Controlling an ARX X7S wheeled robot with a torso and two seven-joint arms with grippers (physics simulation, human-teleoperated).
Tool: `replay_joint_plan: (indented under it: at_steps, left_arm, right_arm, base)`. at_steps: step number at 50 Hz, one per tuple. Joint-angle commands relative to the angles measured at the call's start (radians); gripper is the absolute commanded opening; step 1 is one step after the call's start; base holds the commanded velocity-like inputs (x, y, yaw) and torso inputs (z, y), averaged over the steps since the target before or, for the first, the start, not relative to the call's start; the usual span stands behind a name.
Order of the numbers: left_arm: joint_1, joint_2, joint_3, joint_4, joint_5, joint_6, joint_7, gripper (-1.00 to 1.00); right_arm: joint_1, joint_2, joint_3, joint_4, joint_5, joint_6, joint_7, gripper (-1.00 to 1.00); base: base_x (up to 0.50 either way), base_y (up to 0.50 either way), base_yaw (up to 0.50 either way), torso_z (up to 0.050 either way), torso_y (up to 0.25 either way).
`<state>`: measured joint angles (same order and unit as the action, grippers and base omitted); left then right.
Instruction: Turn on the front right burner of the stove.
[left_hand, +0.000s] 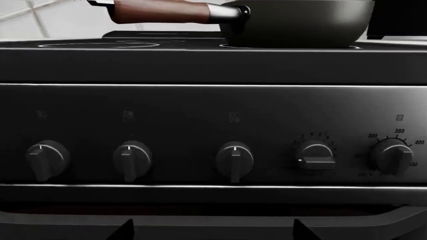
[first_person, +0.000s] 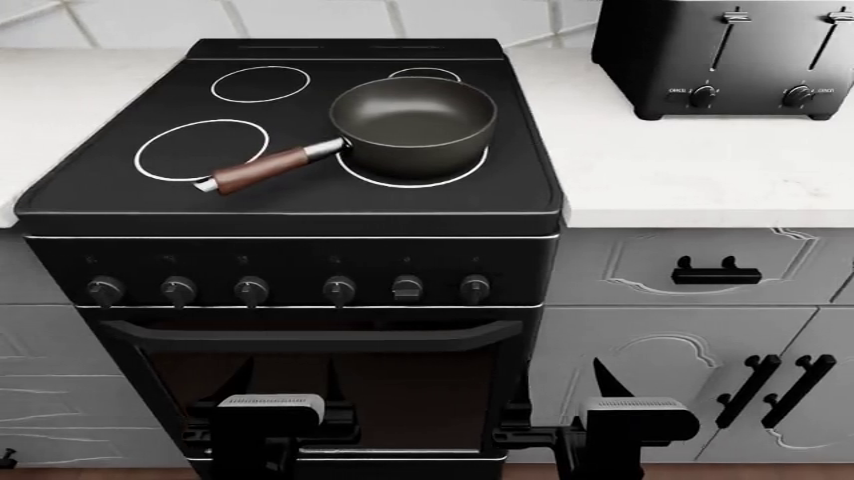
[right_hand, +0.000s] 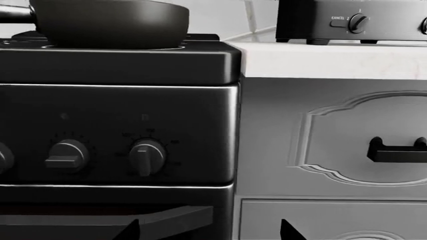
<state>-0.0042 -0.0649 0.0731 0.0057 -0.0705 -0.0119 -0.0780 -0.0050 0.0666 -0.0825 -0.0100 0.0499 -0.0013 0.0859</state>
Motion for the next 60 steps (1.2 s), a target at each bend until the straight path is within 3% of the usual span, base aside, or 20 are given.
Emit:
replay_joint_plan:
  at_steps: [1, 46, 60]
  left_arm:
    - [-0.002, -0.016, 0.018, -0.001, -0.015, 0.0, -0.019, 1.0]
    - [-0.007, -0.059, 0.069, -0.003, -0.059, 0.007, -0.069, 1.0]
    - [-0.008, -0.069, 0.083, -0.004, -0.062, 0.01, -0.084, 1.0]
  right_arm:
    - [0.001, 0.015, -0.019, 0.002, 0.015, -0.005, 0.018, 1.0]
    - [0.009, 0.058, -0.069, 0.005, 0.054, -0.012, 0.075, 1.0]
    - [0.01, 0.066, -0.076, 0.009, 0.069, -0.019, 0.088, 1.0]
  base:
    - [0.0, 0.5, 0.0, 0.0, 0.0]
    - [0.0, 0.49, 0.0, 0.0, 0.0]
    - [0.0, 0.03, 0.0, -0.006, 0.0]
